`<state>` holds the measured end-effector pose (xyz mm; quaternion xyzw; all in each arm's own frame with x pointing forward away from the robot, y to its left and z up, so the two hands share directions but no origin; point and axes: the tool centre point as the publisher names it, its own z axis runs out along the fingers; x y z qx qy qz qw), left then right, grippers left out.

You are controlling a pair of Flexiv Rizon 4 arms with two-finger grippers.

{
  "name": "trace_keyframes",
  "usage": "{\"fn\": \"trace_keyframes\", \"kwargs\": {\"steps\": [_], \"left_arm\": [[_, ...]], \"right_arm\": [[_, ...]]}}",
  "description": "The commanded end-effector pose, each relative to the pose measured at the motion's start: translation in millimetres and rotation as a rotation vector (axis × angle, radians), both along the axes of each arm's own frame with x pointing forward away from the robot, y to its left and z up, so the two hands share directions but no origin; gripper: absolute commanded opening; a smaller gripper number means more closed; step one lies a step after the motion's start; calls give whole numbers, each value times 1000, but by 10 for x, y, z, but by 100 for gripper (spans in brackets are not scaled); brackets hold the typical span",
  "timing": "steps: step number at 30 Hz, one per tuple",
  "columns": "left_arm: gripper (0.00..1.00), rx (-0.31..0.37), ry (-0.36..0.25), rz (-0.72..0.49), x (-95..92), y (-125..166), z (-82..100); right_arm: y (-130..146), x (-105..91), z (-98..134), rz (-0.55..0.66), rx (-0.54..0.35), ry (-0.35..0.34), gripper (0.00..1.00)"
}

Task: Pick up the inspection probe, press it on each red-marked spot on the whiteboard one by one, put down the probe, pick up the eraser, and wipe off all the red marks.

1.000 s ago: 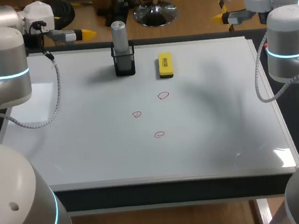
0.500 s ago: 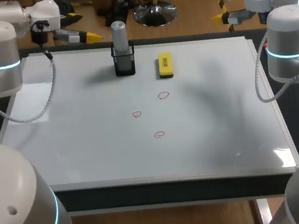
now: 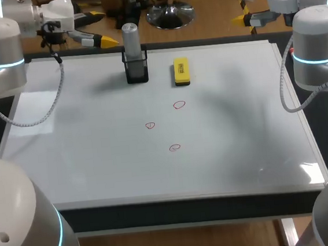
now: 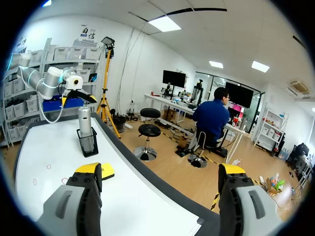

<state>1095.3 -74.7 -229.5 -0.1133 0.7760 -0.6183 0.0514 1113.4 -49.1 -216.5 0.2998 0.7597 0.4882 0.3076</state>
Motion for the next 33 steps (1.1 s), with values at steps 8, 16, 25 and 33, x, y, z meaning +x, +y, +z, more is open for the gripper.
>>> {"fn": "trace_keyframes", "kwargs": {"steps": [8,16,25,33], "left_arm": [[100,-21,27,-85,127,-248,-206],[100,-19,32,-123,181,-446,-337],[100,-33,40,-141,276,-575,-512],[100,-50,48,-145,328,-720,-622]], "right_arm": [[-4,4,1,1,-1,1,100],[-4,4,1,1,-1,1,100],[-4,4,1,1,-1,1,100],[-4,4,1,1,-1,1,100]]}}
